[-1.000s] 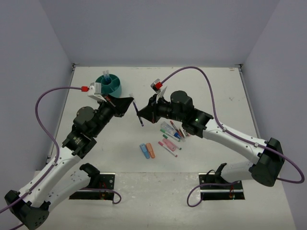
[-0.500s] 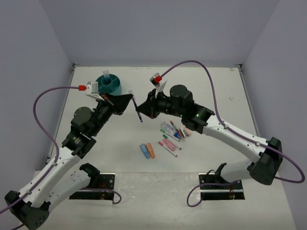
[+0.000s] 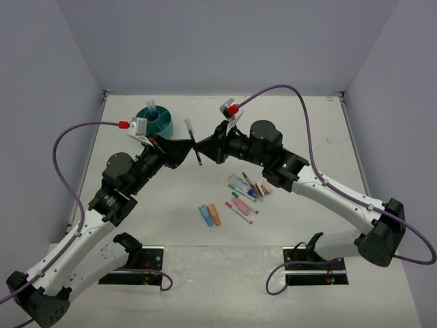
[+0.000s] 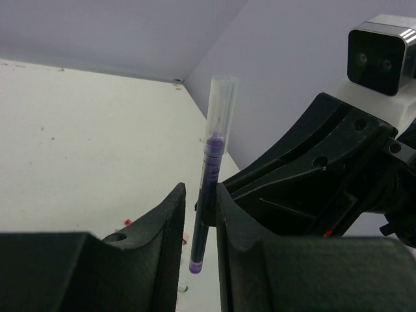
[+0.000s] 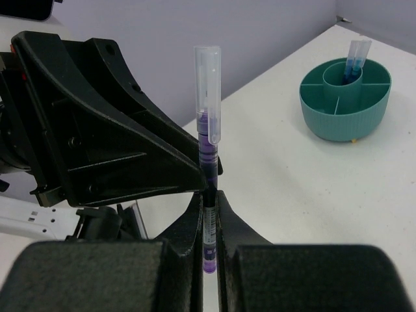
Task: Sort the stationery into containers
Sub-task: Close the pen cap on the pen.
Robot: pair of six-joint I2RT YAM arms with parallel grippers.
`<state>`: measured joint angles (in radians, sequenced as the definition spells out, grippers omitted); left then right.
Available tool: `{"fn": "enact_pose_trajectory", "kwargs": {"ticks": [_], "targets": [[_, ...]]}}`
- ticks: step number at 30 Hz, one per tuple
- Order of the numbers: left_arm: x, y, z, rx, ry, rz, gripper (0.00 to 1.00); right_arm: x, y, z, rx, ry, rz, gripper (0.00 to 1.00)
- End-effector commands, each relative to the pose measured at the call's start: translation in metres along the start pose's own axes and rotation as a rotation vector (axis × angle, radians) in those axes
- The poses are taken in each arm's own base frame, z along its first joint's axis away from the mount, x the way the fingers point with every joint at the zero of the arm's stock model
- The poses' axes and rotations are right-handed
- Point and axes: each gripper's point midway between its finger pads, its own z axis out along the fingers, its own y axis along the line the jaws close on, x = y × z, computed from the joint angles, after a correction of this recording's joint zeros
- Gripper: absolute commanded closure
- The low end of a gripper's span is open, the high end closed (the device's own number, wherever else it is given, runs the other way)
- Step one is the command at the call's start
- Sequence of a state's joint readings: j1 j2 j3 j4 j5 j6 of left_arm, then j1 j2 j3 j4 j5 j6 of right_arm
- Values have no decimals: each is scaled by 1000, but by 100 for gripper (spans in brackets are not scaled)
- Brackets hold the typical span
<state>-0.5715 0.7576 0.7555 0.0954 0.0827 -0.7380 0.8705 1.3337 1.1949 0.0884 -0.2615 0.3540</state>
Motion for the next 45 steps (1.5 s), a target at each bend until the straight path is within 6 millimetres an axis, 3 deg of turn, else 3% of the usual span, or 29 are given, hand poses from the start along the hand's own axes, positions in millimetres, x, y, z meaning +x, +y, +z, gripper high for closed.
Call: {"fn": "enact_pose_trajectory", "kwargs": {"ticks": [1,5,14,17,20,22,25,26,31,32,33,35,36,37,38,40,42,45], "targets": [[-12,-15,-4,47,-15,43,78,-34,21,-9,-81,-113,-73,100],[-16,-21,-5,72,-24,62,82,-31,27,-9,-124,-102,-86,100],[-27,-33,-11,133,-77,110,80,-22,40,-12,-209,-69,-112,100],[-29,-34,-10,132,-81,120,96,-19,44,-14,-232,-58,-119,100],[-28,-37,-10,147,-75,126,100,-19,43,-14,-227,-60,-112,100],[-27,-42,-12,183,-72,146,100,-17,44,-14,-234,-53,-102,89],[-30,-58,-19,269,-82,196,100,-7,45,-10,-259,-10,-93,57],[-31,-65,-22,305,-88,216,100,-6,45,-7,-264,-3,-91,56],[-37,-86,-32,404,-103,270,100,-6,48,-4,-289,-14,-73,62],[-38,-87,-32,405,-100,273,100,-7,50,-4,-296,-14,-74,68],[-37,-86,-30,399,-92,276,99,-9,53,-5,-307,-18,-76,81],[-35,-83,-26,383,-72,282,93,-14,56,-8,-318,-27,-83,100],[-36,-84,-25,380,-72,287,85,-15,57,-9,-320,-31,-88,100],[-36,-82,-24,370,-70,289,70,-16,57,-10,-320,-37,-93,100],[-36,-80,-23,356,-66,293,48,-14,56,-11,-316,-33,-94,100],[-43,-74,-21,307,-85,294,19,-10,54,-11,-310,-25,-98,100],[-52,-72,-20,266,-101,307,11,-6,52,-12,-309,-13,-98,100],[-66,-75,-22,238,-126,339,13,2,54,-16,-337,8,-111,100]]}}
